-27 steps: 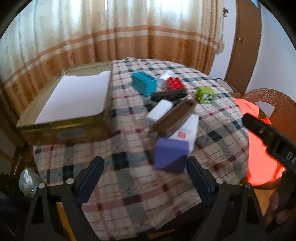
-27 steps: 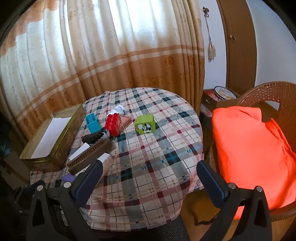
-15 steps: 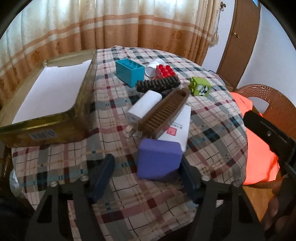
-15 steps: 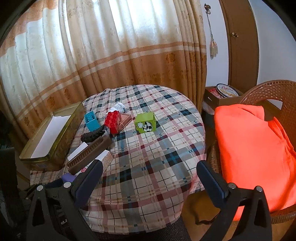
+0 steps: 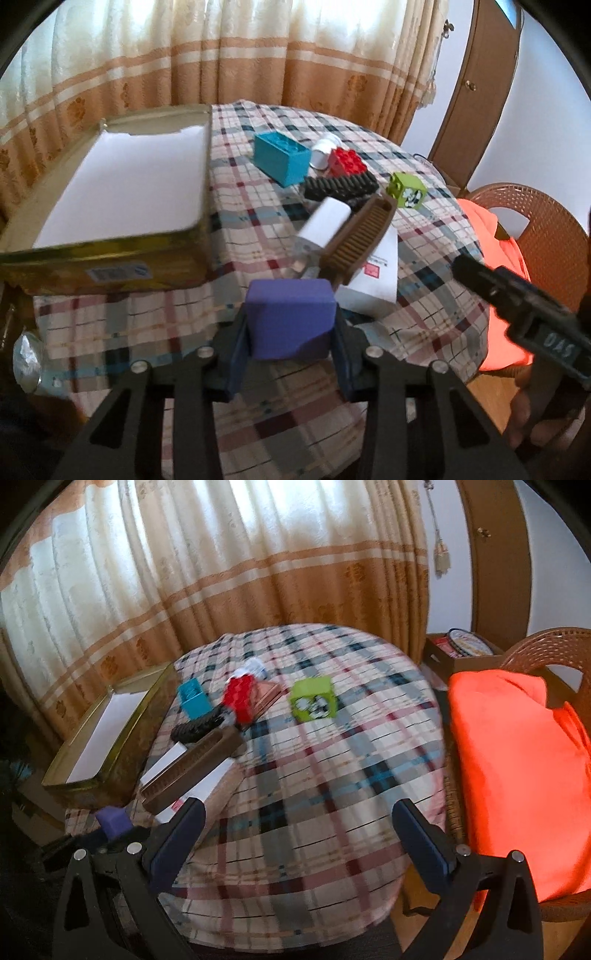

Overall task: Organize rigid objects
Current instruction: 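Grasp the purple cube with the left gripper while the right grasps the brown bar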

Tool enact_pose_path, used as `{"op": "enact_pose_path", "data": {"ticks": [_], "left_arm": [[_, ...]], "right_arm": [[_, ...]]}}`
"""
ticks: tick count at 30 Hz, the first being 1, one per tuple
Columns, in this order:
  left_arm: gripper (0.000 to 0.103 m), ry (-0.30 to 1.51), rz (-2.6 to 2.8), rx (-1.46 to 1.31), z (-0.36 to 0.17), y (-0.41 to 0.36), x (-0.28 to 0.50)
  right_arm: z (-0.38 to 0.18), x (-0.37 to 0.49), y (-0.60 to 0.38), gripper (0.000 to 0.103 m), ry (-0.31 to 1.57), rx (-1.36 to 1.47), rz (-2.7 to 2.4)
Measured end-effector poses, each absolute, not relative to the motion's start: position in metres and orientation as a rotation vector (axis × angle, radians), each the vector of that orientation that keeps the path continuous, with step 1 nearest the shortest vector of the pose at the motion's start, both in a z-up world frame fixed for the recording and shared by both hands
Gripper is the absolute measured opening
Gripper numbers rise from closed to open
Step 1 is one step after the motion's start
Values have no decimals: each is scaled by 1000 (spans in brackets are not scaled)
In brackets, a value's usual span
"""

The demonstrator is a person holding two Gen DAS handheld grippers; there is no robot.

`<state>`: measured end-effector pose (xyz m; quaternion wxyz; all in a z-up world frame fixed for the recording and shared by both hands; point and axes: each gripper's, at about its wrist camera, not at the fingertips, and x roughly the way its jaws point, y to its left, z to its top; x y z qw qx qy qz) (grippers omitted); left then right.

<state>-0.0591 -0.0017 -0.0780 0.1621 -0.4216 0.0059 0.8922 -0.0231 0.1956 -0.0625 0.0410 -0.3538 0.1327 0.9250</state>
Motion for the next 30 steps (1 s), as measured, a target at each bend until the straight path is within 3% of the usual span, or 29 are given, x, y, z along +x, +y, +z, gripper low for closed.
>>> {"op": "enact_pose_path", "data": {"ticks": [8, 12, 18, 26, 30], "left_arm": [[39, -9, 2605, -1126, -54, -22, -59], [39, -16, 2617, -1109, -48, -25, -64], [39, -11, 2624, -1092, -41, -28, -68], [39, -6, 2638, -1097, -40, -34, -75], [39, -26, 2637, -1101, -40, -39, -79]], "right_arm": [[-54, -40, 179, 96, 490, -1097, 2927], [-53, -63, 182, 96, 656, -1122, 2919], [-63, -96, 168, 94, 677, -1210, 2849], [-80, -113, 168, 70, 812, -1300, 2814], [-75, -112, 174, 46, 852, -1298, 2841]]}}
